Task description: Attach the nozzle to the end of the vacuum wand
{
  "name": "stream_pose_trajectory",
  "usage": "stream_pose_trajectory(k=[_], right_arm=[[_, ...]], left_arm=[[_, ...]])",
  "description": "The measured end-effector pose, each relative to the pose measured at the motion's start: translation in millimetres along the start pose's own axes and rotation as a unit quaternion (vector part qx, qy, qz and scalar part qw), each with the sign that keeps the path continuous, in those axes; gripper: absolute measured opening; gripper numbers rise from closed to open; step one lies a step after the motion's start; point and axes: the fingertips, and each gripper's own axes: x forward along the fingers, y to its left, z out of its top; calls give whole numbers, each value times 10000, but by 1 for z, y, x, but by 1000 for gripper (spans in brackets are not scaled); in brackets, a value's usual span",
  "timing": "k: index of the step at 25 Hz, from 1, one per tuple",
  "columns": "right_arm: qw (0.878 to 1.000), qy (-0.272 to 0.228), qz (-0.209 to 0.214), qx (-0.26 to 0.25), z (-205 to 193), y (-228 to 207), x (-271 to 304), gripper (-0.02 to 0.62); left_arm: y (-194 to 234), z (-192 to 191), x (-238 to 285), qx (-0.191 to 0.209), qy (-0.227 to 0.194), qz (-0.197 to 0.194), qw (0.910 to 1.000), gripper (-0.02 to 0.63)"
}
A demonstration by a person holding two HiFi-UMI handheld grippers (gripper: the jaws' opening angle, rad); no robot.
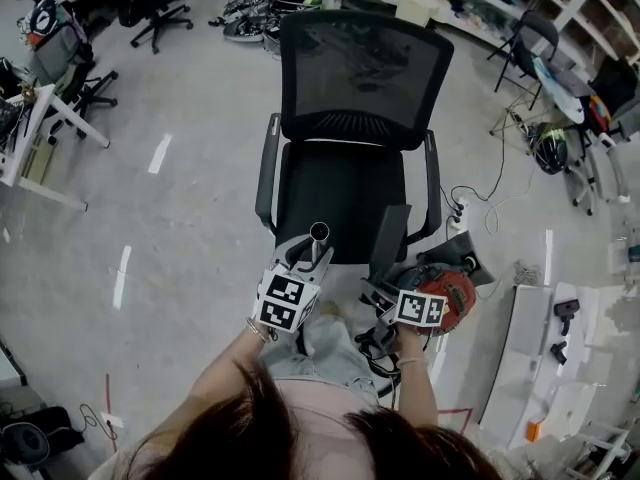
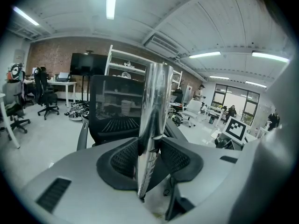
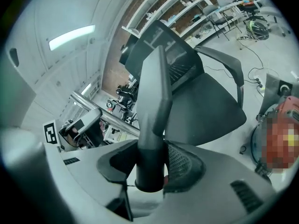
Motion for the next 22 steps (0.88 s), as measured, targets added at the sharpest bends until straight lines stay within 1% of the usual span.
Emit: stream_pose_trajectory(k=[10,14,18,22], right_arm=[[9990,-356,207,-161,21,34,-10,186],[9981,-487,250,-295,30,49,-16,186],[9968,-610,303,-420,36,67,-20,186],[9942,-813,400,-580,43,86,-30,186]], left_arm=[[0,3,-5,69,28,-44,10000,153],[-7,5,-8,136,39,-94,9999,153],[-18,2,-13,289,15,-194,9994,153],[-34,-6,-18,448,83,-400,9982,153]])
